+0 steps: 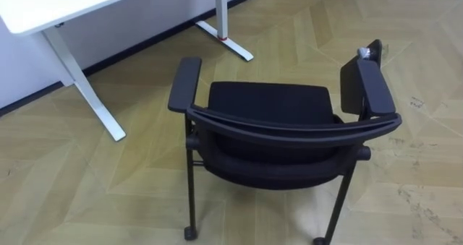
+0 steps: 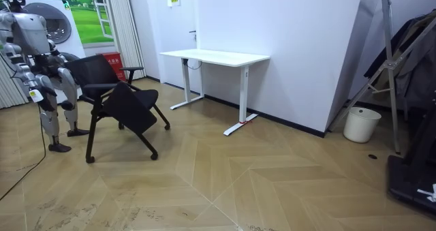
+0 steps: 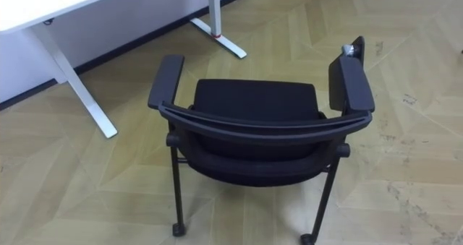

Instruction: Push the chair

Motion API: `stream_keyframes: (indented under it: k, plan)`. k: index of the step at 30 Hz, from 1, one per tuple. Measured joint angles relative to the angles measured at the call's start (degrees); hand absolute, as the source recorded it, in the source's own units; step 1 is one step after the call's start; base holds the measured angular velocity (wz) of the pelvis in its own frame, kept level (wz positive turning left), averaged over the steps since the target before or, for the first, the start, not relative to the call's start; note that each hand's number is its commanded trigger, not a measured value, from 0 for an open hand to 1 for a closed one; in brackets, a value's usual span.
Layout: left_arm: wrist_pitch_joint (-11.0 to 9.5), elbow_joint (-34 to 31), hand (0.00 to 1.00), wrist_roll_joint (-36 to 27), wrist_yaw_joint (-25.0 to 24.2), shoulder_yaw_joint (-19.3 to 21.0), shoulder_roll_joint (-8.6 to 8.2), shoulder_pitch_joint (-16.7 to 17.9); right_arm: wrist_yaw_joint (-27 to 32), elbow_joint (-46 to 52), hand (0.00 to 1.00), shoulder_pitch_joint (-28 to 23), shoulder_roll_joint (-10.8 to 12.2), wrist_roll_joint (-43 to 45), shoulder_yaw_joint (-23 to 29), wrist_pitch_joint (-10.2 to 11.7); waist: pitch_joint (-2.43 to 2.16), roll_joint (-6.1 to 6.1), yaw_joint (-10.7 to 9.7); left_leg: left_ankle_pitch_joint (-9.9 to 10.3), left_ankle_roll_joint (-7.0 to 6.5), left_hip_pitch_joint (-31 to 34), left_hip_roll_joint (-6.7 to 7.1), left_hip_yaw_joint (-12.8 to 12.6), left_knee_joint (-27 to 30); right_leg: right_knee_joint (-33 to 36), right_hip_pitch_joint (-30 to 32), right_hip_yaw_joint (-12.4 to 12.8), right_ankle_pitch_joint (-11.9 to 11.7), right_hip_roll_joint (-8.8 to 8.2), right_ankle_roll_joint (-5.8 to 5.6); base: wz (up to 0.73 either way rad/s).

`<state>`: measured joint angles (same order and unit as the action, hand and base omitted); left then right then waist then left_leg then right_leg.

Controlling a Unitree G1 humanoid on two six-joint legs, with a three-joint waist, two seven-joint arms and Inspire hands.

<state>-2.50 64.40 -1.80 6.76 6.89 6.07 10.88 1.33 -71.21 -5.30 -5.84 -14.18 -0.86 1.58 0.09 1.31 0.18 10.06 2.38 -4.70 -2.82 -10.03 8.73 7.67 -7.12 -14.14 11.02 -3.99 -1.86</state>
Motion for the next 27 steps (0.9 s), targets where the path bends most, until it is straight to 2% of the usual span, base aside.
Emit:
stream_keyframes:
  k: [6,10,11,15,18,21,24,27]
  plan:
    - [0.1,0.4,0.0,0.0,1.6,1.0,-0.13,0.4,-0.1,-0.1,0.0,0.0,0.0,0.0,0.0,-0.3,-0.17,-0.01,0.2,0.0,0.01,0.0,0.02,0.0,0.0,0.0,0.1,0.1,0.0,-0.01,-0.01,0.0]
    - [0.8,0.4,0.0,0.3,5.1,1.8,-0.14,0.1,-0.1,-0.1,0.0,0.1,0.0,0.0,0.0,-0.4,-0.29,-0.29,0.1,0.0,0.01,-0.2,0.02,0.0,0.0,0.1,-0.1,0.0,0.0,-0.02,0.0,0.0]
    - [1.0,0.4,0.0,0.5,6.3,2.6,-0.12,-0.1,-0.2,-0.1,0.0,0.1,0.0,0.1,0.1,-0.5,-0.02,-0.72,0.1,0.0,0.01,-0.5,0.02,0.1,0.0,0.1,-0.4,0.1,0.0,-0.02,0.0,0.0]
    - [1.2,0.0,0.0,2.8,11.6,5.6,0.42,-1.0,-0.3,-0.1,0.0,0.1,-0.2,1.0,1.1,-1.0,0.07,-1.07,0.1,0.0,0.0,-1.0,0.02,0.8,0.1,0.2,-1.0,0.0,0.0,0.0,0.01,0.05]
    - [1.3,-0.3,0.0,6.2,16.0,6.3,1.68,-3.1,-0.3,-0.1,0.0,0.5,-0.7,1.8,1.8,-0.9,0.15,-1.95,0.1,0.1,-0.16,-0.8,0.0,0.9,0.4,0.5,-1.1,-0.1,0.0,0.01,0.05,0.01]
    - [1.2,-4.9,0.0,9.5,20.1,6.9,2.14,-4.1,-0.5,0.0,0.0,0.8,-1.2,3.3,3.2,-0.8,0.14,-3.11,-0.2,0.2,-0.28,-0.8,0.01,0.9,0.4,0.6,-1.1,0.0,0.0,0.01,0.05,0.0]
    - [1.1,-12.4,0.0,16.6,24.2,7.5,2.66,-5.2,-0.8,0.1,0.0,0.9,-1.9,3.4,3.4,-0.8,0.04,-3.82,-0.3,0.2,-0.29,-0.8,0.04,1.1,0.5,0.5,-1.0,-0.1,0.0,0.03,0.05,0.0]
    - [1.0,-19.0,0.0,23.3,27.3,7.5,3.09,-5.8,-0.9,0.0,0.0,1.0,-2.7,3.7,3.3,-0.8,-0.09,-4.49,-1.5,0.2,-0.28,-0.6,0.14,1.1,0.4,0.4,-0.9,0.1,0.0,-0.02,0.04,0.0]
